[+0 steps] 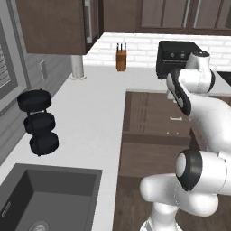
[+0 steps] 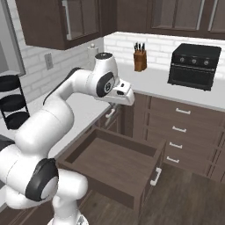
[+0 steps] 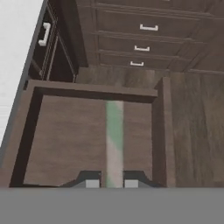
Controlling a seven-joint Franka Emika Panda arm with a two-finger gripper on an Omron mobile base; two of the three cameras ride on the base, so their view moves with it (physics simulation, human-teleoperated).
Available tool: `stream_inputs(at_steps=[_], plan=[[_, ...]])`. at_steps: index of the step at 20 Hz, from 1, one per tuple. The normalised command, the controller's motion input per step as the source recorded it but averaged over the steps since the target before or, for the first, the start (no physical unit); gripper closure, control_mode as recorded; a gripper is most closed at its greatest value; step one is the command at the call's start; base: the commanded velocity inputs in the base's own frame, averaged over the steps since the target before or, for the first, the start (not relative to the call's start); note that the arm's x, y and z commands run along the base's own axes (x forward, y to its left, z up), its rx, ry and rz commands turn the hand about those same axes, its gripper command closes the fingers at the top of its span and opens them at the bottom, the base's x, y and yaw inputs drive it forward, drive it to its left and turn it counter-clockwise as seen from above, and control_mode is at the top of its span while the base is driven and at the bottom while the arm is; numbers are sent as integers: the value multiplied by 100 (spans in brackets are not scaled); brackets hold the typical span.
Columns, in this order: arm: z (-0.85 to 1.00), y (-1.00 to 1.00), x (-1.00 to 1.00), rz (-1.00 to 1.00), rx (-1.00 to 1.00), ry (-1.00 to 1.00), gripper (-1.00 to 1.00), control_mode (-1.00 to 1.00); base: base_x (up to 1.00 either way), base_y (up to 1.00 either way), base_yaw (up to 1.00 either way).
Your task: Take a straw from the drawer in front and place it inside the glass cup on the dining counter.
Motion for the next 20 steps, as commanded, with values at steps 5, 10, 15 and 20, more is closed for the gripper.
stream_inputs(at_steps=[5,10,15,20], plan=[[18,0,-34,0,-2,-21,100,-100,0,0,0],[0,0,0,0,0,0,100,100,-95,-4,-2],[0,0,0,0,0,0,100,100,-91,-36,-7],[0,0,0,0,0,0,100,100,-16,-94,-3]])
